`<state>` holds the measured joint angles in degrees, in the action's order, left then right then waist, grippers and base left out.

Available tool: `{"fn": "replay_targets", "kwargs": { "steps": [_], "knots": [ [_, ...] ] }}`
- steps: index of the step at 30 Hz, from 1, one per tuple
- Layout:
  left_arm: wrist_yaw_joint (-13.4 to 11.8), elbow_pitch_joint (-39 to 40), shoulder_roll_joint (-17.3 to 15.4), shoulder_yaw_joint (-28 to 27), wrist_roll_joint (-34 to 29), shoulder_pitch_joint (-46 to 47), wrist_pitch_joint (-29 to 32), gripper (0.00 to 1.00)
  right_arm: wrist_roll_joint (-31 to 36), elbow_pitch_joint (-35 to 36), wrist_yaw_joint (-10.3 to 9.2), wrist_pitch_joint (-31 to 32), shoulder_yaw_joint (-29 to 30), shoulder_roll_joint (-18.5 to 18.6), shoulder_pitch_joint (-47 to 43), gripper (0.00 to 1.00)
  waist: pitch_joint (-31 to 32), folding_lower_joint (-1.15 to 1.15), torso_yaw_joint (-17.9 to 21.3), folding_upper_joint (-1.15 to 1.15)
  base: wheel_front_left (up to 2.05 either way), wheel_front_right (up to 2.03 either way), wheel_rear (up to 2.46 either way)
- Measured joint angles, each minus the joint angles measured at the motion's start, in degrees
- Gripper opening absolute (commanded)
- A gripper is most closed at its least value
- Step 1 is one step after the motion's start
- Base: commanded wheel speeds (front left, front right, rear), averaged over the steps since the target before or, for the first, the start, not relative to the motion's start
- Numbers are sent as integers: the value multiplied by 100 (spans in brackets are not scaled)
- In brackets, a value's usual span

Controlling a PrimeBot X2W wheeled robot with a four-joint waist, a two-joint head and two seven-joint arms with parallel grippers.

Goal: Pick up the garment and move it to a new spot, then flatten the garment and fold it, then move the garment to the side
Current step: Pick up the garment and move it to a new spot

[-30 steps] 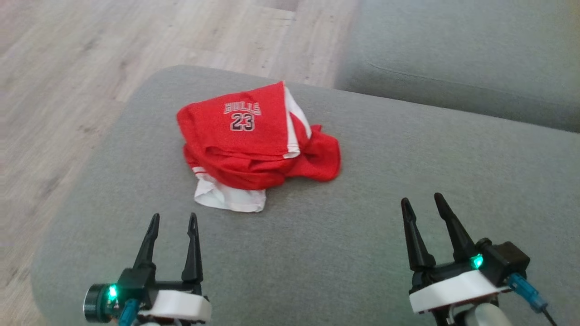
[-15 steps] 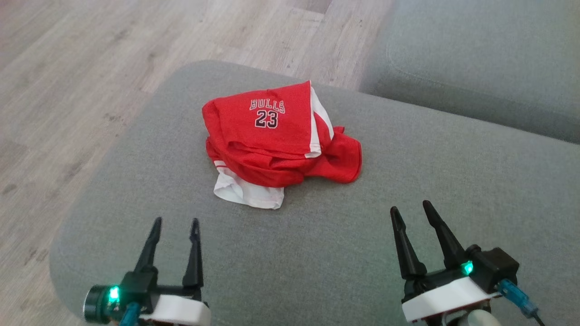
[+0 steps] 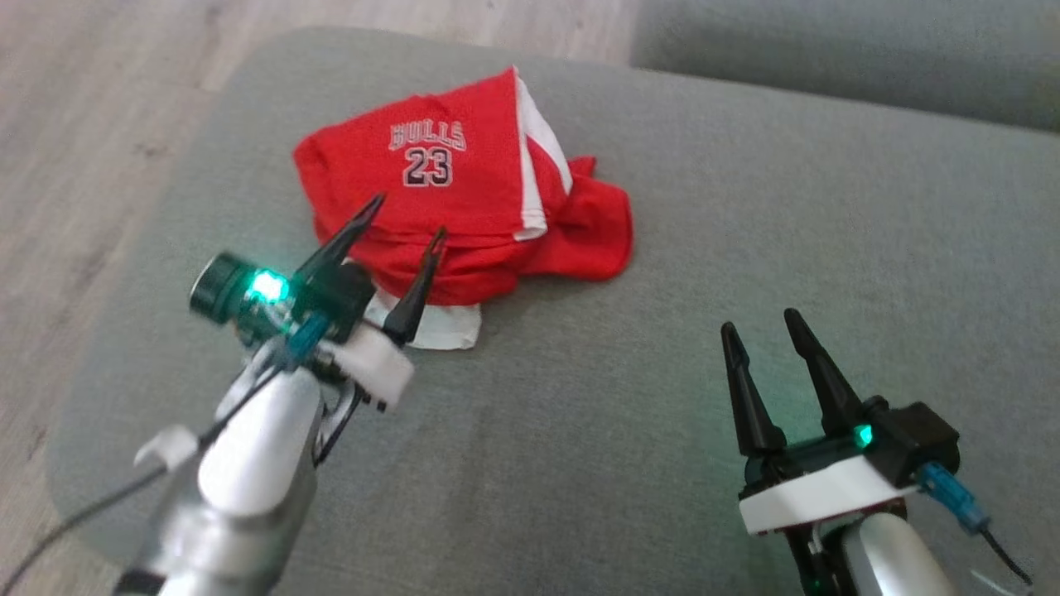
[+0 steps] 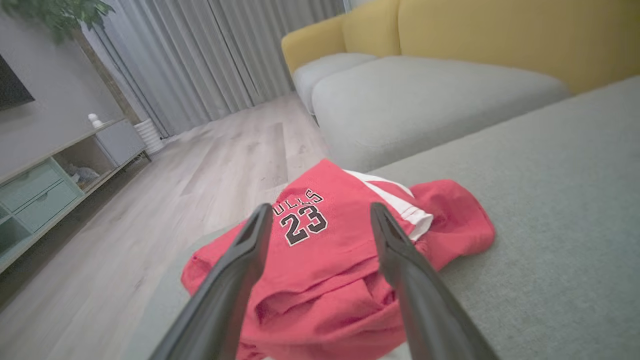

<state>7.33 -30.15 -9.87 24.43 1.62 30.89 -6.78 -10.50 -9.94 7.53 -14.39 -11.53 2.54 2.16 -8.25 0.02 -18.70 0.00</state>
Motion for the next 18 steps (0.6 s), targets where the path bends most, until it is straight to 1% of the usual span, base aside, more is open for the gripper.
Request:
{"fn": "replay_targets", "kwargs": {
  "steps": [3, 4, 6, 8, 10, 13, 18],
  "knots": [
    [26, -412, -143, 611, 333, 460, 186, 100, 1, 2, 0, 0, 19, 1, 104, 100, -198, 0, 175, 0, 0, 0, 0],
    [26, -412, -143, 611, 333, 460, 186, 100, 1, 2, 0, 0, 19, 1, 104, 100, -198, 0, 175, 0, 0, 0, 0],
    [26, -660, -241, 1073, 501, 692, 250, 100, 2, 0, 0, 0, 57, 7, 181, 100, -331, 0, 290, 0, 0, 0, 0],
    [27, -881, -309, 1363, 679, 864, 241, 100, 11, 1, 0, 0, 73, 10, 264, 100, -448, 0, 412, 0, 0, 0, 0],
    [27, -1084, -394, 1507, 727, 1017, 156, 100, 51, 5, 0, 0, 87, 10, 327, 100, -552, -1, 530, 0, 0, 0, 0],
    [25, -1419, -480, 1537, 704, 1256, -13, 100, 49, 18, 0, 0, 136, 10, 345, 100, -679, 0, 679, 0, 0, 0, 0],
    [24, -1860, -432, 1572, 664, 1466, -266, 100, 51, 36, 0, 0, 235, 12, 346, 100, -799, -1, 843, 0, 0, 0, 0]
  ]
}}
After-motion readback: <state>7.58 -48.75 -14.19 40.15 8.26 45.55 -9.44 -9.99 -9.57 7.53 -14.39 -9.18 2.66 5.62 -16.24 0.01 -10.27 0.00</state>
